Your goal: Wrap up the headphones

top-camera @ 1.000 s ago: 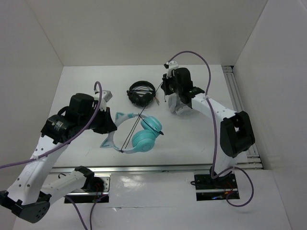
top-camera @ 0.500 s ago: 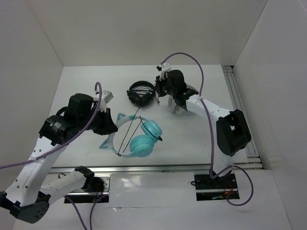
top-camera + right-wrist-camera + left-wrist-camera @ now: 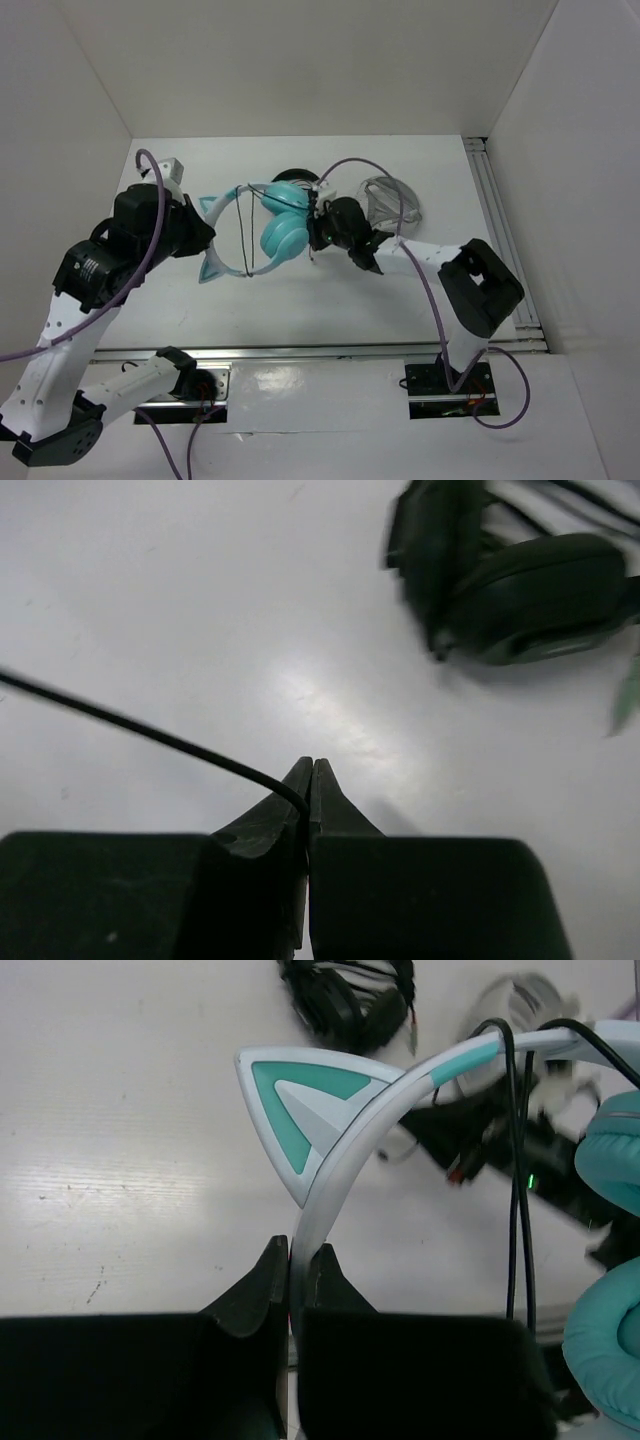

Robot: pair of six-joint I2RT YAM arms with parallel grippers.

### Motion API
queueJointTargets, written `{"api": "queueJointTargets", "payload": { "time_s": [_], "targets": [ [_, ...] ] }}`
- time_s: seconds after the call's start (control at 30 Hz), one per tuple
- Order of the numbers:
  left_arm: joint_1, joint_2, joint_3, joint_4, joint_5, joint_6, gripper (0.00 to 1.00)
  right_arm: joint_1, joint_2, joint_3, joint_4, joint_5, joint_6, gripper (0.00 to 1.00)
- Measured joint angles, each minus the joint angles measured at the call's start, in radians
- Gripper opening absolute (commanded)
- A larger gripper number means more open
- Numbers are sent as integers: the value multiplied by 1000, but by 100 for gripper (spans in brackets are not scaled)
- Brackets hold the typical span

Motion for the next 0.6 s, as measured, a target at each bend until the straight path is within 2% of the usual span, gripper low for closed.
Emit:
{"api": "queueJointTargets", "payload": {
  "time_s": [0.17, 0.33, 0.47, 0.6],
  "targets": [
    [0, 32, 0, 28, -183, -117, 0, 235, -98, -114, 36, 117, 39, 0],
    [25, 120, 2, 45, -321, -163, 0, 446, -217, -124, 24, 283, 53, 0],
    [33, 203, 3, 24, -354, -149, 0, 621, -256, -44, -40, 489, 35, 0],
    [9, 212, -48, -11, -350, -123, 0, 735, -257, 117, -215, 655, 5, 0]
  ]
}}
